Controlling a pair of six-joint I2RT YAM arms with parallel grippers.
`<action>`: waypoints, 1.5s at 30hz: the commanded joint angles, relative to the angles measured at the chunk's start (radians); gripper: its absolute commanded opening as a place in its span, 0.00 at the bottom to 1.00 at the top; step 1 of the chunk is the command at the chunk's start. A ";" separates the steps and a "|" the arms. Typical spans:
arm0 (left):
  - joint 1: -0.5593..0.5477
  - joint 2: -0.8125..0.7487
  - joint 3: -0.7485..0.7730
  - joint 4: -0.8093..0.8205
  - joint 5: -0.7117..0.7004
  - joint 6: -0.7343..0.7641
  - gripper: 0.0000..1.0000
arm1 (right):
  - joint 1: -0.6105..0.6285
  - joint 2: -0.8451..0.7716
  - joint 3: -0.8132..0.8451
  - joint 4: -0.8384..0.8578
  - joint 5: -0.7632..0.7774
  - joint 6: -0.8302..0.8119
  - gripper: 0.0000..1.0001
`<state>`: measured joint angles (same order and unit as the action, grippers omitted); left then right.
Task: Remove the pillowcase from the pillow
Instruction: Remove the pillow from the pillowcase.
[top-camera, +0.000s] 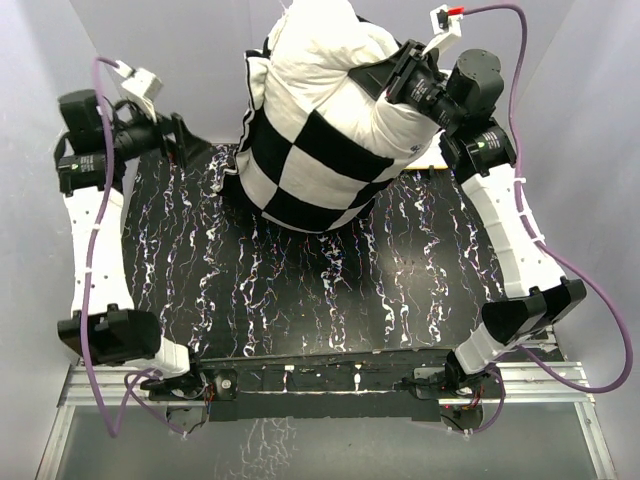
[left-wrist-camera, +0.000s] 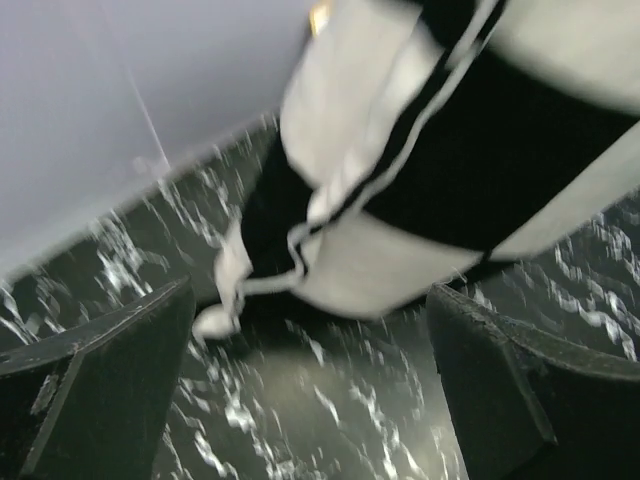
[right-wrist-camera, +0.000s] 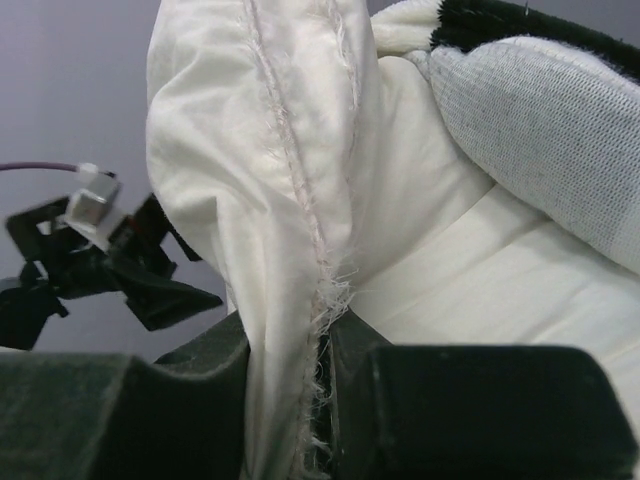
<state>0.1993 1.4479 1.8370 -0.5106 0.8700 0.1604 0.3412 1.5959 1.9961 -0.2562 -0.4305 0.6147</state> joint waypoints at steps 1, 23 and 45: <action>0.002 0.012 -0.142 -0.188 0.064 0.243 0.97 | -0.023 -0.156 -0.037 0.305 -0.119 0.168 0.08; -0.069 -0.024 -0.300 -0.040 0.290 0.298 0.97 | -0.056 -0.284 -0.284 0.261 -0.154 0.099 0.08; -0.174 -0.086 -0.107 0.571 0.011 -0.622 0.97 | -0.055 -0.285 -0.348 0.164 -0.123 0.015 0.08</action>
<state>0.0269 1.3914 1.5990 -0.0879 1.0203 -0.1799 0.2962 1.3415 1.6386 -0.1143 -0.6418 0.6296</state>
